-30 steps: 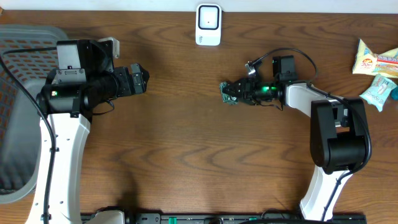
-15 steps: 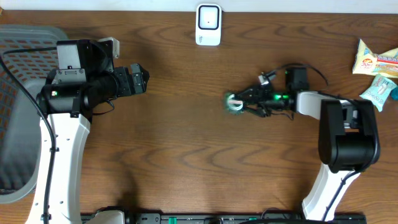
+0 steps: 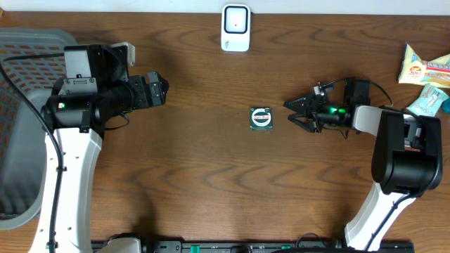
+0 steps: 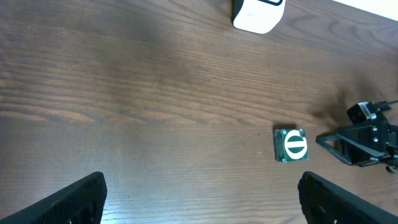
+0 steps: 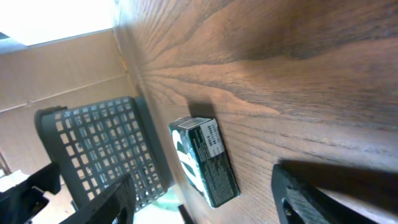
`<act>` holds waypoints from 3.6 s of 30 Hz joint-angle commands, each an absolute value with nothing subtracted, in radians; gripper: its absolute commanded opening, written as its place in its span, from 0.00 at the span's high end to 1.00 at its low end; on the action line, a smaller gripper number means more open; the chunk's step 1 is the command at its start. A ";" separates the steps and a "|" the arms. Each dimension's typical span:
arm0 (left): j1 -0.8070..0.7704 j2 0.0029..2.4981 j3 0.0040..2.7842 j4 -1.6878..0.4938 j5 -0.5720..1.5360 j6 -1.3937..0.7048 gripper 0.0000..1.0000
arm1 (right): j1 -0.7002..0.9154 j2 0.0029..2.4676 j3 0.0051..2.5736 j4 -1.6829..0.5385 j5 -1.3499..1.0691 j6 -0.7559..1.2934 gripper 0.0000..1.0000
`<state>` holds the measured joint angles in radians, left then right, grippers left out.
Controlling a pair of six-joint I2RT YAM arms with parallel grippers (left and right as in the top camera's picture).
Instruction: Scan the item barcode
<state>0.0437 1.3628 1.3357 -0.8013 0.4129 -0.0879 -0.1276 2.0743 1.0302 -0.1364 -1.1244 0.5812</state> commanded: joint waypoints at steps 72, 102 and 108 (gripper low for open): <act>0.043 1.365 1.337 -0.801 0.406 -0.075 0.02 | 0.220 1.975 1.135 -0.405 -0.436 0.420 0.99; 0.043 1.365 1.337 -0.801 0.406 -0.075 0.02 | 0.521 1.781 1.141 -0.419 0.032 0.414 0.30; 0.043 1.365 1.337 -0.801 0.406 -0.075 0.02 | 0.636 1.795 1.140 -0.442 0.380 0.415 0.21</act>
